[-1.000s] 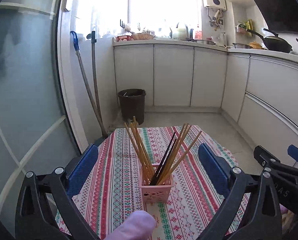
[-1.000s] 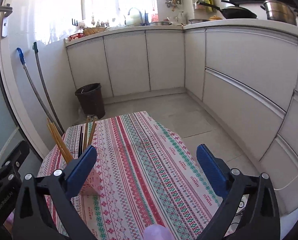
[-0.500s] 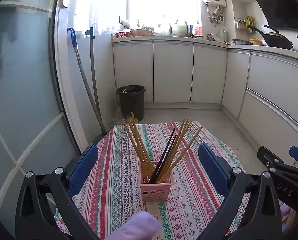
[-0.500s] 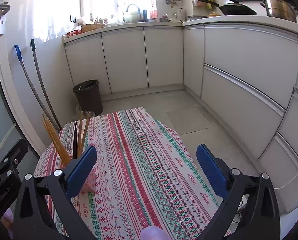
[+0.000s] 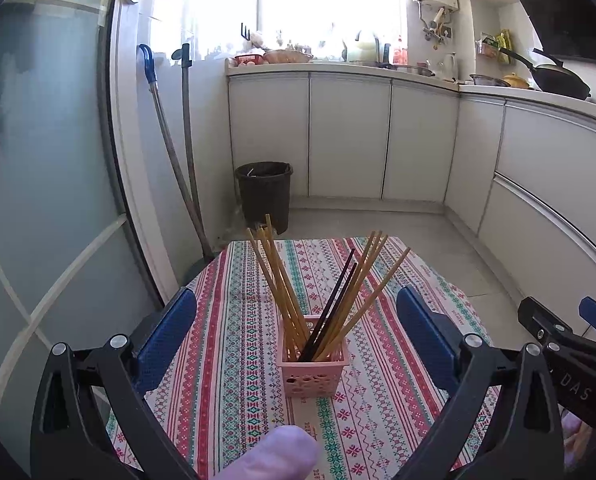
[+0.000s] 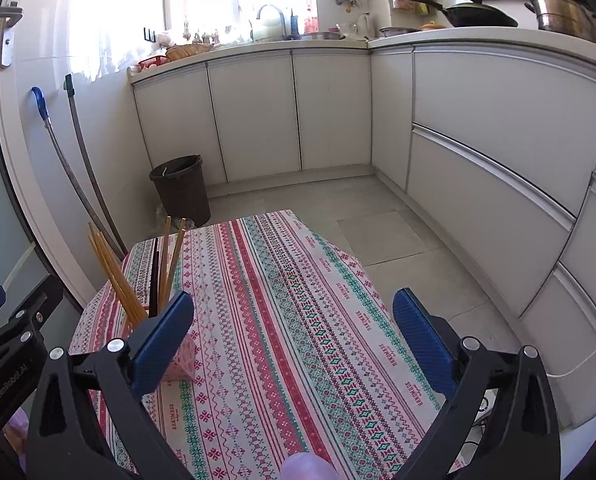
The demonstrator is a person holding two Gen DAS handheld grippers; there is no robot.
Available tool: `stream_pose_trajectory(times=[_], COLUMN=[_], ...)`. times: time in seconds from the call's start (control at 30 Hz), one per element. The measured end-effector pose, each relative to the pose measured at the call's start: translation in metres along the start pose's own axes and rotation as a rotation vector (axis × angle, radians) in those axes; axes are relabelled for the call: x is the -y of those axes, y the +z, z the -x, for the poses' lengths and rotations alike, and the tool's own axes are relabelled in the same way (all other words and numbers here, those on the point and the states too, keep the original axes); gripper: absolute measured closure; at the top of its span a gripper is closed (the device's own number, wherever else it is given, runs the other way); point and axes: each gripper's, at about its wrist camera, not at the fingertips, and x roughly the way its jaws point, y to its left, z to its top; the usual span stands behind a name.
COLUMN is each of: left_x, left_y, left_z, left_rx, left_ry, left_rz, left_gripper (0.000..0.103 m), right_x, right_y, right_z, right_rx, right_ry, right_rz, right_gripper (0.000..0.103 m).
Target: Organize utensils
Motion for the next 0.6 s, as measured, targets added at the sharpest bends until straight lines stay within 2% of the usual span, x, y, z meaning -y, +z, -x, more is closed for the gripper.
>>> stream_pose_trajectory(times=[0.6], left_x=[-0.0032], left_y=[-0.0001], left_z=[-0.0026], left_rx=[-0.009], left_ry=[-0.004], left_rz=[0.005], left_gripper=[0.007], right_x=[-0.0010], right_y=[-0.0025], right_z=[-0.0035], right_rx=[-0.016], right_ry=[0.009], right_rz=[-0.005], right_gripper=[0.006])
